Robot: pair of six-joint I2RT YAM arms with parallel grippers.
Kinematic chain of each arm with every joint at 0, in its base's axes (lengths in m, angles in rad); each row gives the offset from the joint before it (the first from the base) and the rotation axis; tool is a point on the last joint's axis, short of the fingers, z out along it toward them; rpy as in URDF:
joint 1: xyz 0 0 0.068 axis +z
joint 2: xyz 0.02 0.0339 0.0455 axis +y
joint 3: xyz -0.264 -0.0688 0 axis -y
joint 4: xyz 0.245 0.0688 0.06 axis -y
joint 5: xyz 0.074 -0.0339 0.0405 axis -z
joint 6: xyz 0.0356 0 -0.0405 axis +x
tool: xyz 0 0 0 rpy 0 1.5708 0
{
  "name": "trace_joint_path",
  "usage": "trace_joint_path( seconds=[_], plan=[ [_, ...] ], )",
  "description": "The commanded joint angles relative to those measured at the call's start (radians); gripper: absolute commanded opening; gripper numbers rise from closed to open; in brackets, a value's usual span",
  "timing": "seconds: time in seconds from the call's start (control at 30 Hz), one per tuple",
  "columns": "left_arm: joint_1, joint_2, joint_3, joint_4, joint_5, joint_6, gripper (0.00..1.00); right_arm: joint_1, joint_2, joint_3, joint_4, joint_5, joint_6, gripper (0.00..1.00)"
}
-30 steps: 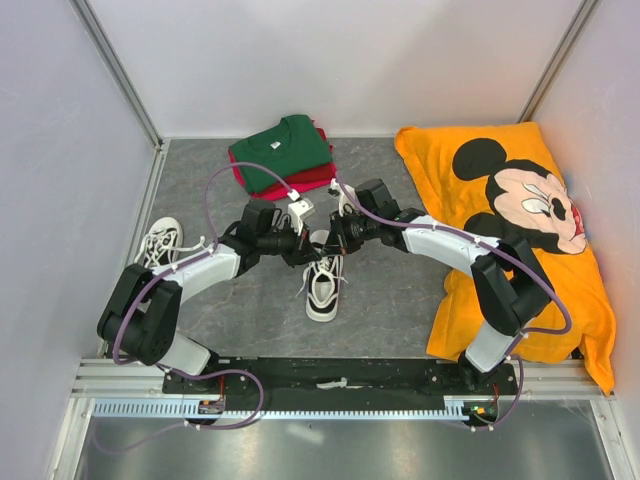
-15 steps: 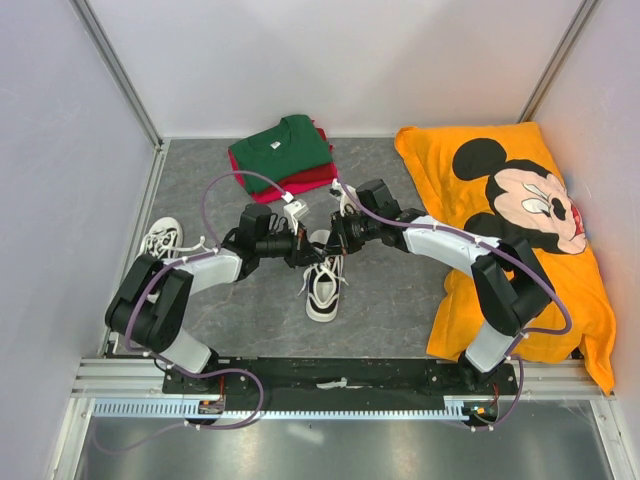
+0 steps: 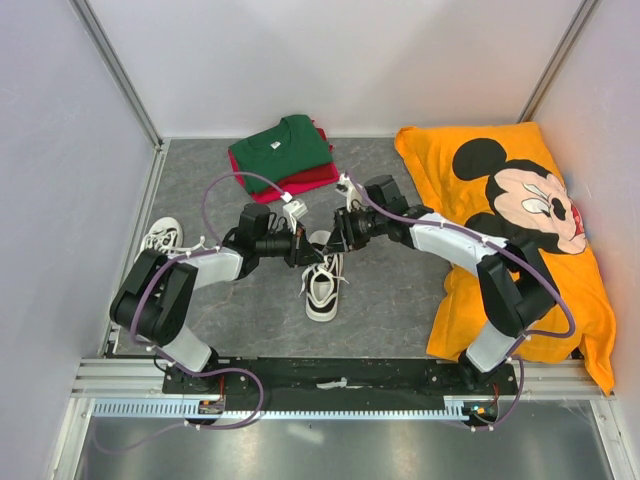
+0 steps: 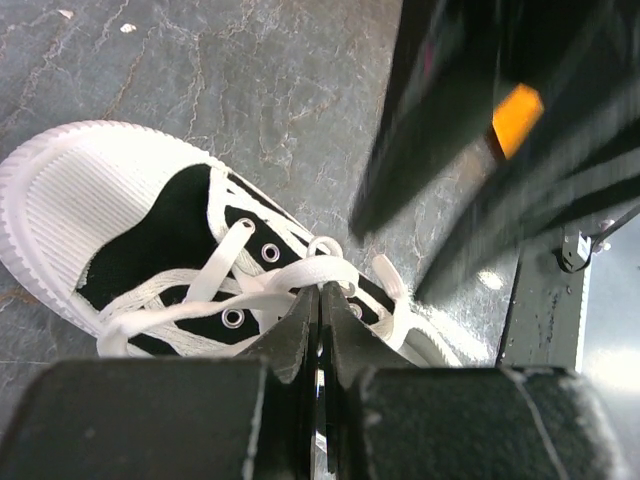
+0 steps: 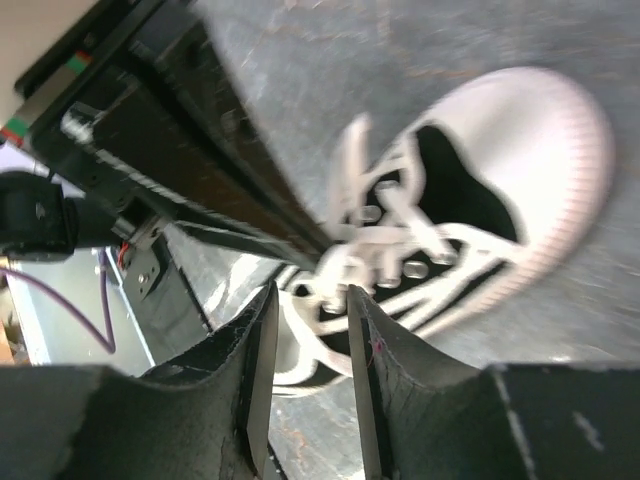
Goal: Tie the shoes
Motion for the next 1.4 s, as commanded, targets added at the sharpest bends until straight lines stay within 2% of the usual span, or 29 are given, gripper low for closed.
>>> trace_joint_path(
  seconds=[0.0,0.1,0.37,0.83,1.1,1.37],
  plan=[
    [0.003,0.008,0.020,0.044,0.049,-0.027,0.05,-0.075,-0.041,0.039,0.000,-0.029,0.005,0.40],
    [0.003,0.010,0.020,0.046,0.052,-0.024,0.05,-0.078,-0.022,0.032,-0.001,0.001,0.011,0.38],
    [0.003,0.007,0.018,0.049,0.059,-0.019,0.05,-0.076,0.049,0.027,0.037,-0.035,0.071,0.31],
    [0.003,0.011,0.020,0.049,0.066,-0.008,0.05,-0.050,0.075,0.016,0.102,-0.087,0.143,0.33],
    [0.003,0.010,0.020,0.049,0.068,-0.005,0.05,-0.044,0.072,0.007,0.088,-0.064,0.128,0.29],
    [0.003,0.013,0.020,0.049,0.066,-0.004,0.05,-0.047,0.067,0.003,0.082,-0.030,0.140,0.10]
  ],
)
